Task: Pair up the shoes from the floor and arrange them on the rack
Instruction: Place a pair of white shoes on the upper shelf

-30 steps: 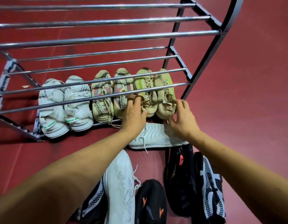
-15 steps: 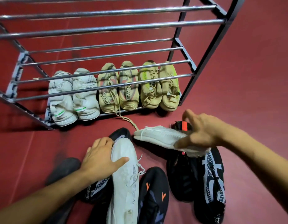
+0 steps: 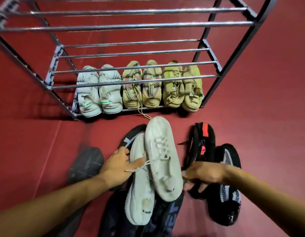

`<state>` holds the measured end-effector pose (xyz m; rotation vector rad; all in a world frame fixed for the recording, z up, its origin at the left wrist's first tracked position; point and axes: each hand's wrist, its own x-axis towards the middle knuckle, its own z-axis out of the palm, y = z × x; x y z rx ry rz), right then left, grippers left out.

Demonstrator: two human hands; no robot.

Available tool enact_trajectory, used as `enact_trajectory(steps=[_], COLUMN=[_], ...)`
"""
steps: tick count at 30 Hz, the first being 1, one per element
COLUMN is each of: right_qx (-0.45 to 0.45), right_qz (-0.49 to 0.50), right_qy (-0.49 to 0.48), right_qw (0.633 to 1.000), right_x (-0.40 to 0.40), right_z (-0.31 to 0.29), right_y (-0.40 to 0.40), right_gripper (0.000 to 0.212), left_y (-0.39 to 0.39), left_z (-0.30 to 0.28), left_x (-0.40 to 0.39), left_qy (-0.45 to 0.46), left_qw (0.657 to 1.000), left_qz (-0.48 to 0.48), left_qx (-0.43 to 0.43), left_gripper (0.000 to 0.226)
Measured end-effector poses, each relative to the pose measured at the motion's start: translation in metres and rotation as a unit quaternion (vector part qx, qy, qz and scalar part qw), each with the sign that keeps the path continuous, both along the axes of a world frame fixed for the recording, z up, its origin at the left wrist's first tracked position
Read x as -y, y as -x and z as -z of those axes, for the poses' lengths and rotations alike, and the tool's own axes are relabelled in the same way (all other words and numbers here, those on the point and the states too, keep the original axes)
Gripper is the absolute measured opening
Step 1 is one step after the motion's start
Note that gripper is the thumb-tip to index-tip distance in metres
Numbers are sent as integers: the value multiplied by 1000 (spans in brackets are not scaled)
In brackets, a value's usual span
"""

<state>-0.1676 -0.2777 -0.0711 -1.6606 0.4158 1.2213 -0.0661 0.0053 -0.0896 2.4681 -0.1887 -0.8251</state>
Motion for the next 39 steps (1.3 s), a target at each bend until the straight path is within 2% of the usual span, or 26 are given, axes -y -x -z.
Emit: enact_trajectory(steps=[2, 4, 7, 9, 10, 12, 15, 18, 21, 24, 27, 29, 32, 34, 36, 39], right_qx=[12, 12, 45, 82, 103, 153, 221, 256, 236, 248, 335, 356, 319, 276, 215, 104], right_qz=[-54, -16, 71, 70, 46, 1, 15, 60, 114, 60, -40, -22, 40, 128, 240, 369], right_qy=[55, 87, 109, 123, 137, 177, 186, 101, 51, 20, 101, 126, 69, -8, -88, -195], right_qw=[997, 996, 991, 987, 984, 972, 957, 960, 964, 967, 936, 926, 944, 952, 943, 903], right_x=[-12, -17, -23, -29, -32, -36, -40, -57, -83, -116, -143, -148, -133, -115, -99, -76], right_z=[3, -2, -10, -11, -9, 0, 2, -7, -12, -13, -3, 3, 8, 7, 5, 2], right_y=[2, -5, -17, -18, -17, -14, -10, -8, -14, -18, -21, -25, -20, -10, -4, -3], right_gripper=[20, 27, 41, 44, 38, 25, 18, 19, 28, 25, 24, 23, 24, 21, 25, 46], left_y=[10, 13, 10, 7, 6, 2, -11, -25, -29, -24, -13, -11, -9, -5, 1, 2], left_z=[1, 1, 1, 0, -1, -7, -28, -60, -95, -110, -109, -100, -87, -75, -67, -57], left_x=[-4, -7, -9, -10, -10, -13, -27, -54, -71, -68, -47, -29, -3, 12, 22, 28], left_qy=[-41, -68, -81, -59, -45, -12, 28, 67, 191, 278, 330, 328, 324, 317, 306, 298], left_qw=[995, 985, 981, 988, 991, 994, 989, 985, 957, 923, 913, 924, 929, 934, 935, 937], left_qz=[78, 119, 136, 116, 93, 48, -21, -86, -185, -257, -239, -196, -175, -159, -165, -171], left_qx=[54, 107, 110, 87, 83, 102, 143, 131, 113, 69, -1, -8, -31, -51, -67, -70], left_gripper=[78, 73, 58, 42, 36, 25, 12, 13, 23, 38, 42, 47, 40, 24, 27, 35])
